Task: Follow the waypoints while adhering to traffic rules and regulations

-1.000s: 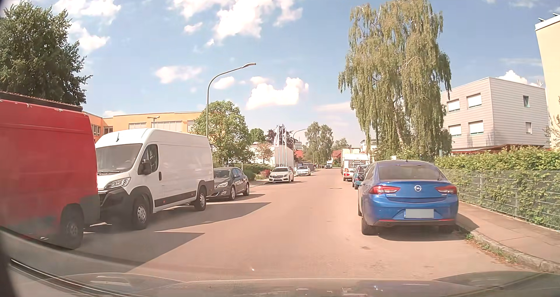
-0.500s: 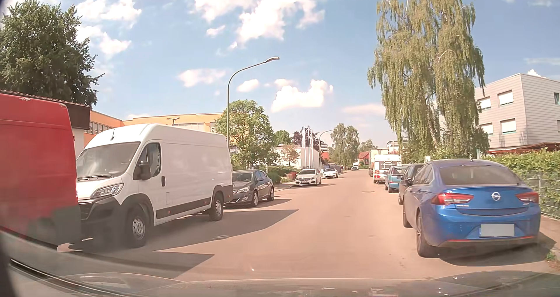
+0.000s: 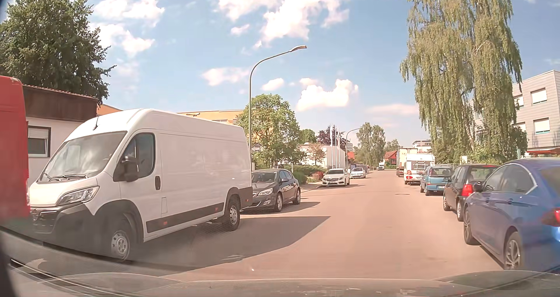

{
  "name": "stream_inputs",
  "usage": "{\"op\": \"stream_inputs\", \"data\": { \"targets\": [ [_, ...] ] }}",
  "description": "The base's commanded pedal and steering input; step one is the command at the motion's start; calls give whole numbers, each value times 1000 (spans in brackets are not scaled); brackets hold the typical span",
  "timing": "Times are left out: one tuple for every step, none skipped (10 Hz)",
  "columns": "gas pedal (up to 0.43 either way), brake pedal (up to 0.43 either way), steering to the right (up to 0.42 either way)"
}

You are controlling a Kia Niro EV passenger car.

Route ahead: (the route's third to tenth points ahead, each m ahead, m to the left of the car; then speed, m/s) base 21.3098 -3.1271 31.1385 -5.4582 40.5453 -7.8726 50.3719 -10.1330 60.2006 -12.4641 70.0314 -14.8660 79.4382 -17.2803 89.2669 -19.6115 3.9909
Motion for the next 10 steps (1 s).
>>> {"op": "stream_inputs", "data": {
  "targets": [
    [130, 18, -40],
    [130, 18, 14],
    [138, 18, 60],
    [150, 18, 86],
    [157, 18, 116],
    [177, 18, 138],
    [189, 18, 148],
    [197, 18, 152],
    [220, 18, 151],
    [228, 18, 151]
  ]
}}
